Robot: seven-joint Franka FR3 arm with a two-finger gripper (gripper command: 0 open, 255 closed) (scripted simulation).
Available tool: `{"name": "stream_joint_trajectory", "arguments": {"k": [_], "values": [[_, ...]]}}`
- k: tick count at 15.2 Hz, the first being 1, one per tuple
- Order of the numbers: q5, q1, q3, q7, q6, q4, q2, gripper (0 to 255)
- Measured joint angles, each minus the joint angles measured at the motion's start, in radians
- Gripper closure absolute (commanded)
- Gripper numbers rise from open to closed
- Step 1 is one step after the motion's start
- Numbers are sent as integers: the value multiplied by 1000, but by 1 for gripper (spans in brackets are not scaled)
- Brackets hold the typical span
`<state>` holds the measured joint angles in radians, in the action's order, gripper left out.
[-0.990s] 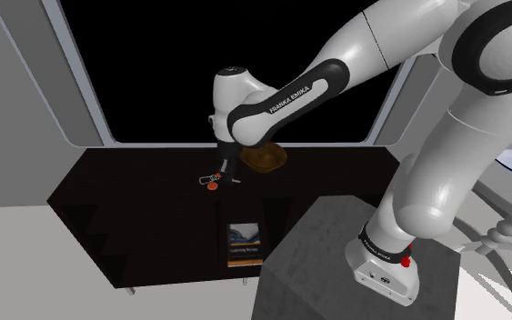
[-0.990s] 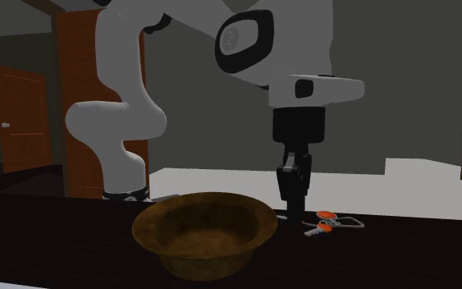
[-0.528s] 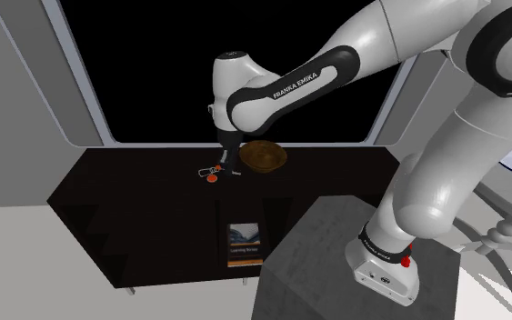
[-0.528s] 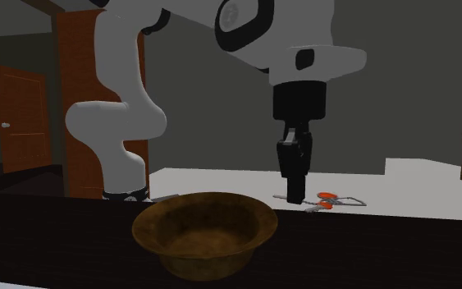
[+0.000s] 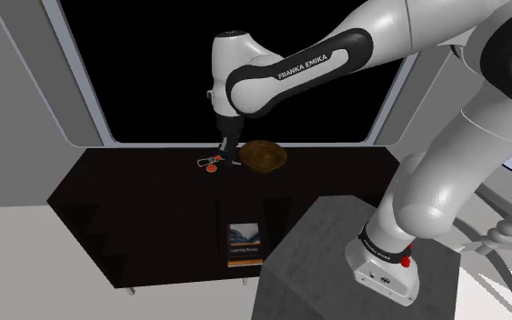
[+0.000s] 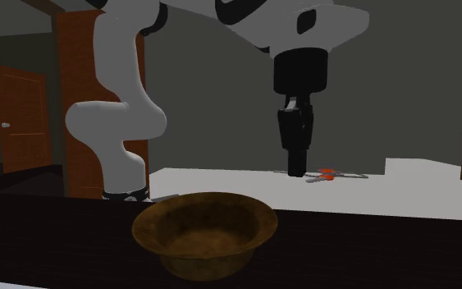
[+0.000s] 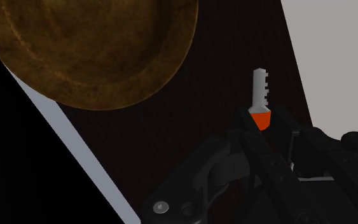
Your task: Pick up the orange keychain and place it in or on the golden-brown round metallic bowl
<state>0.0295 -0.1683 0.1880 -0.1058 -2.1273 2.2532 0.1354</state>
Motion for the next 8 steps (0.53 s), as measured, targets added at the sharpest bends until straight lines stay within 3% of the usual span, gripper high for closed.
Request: {"name": "stream_joint_trajectory", "arguments": {"k": [6, 8], "values": [[4, 0, -2, -3, 83, -55, 28, 255], [8, 10, -20, -31, 89, -25, 64, 255]]}}
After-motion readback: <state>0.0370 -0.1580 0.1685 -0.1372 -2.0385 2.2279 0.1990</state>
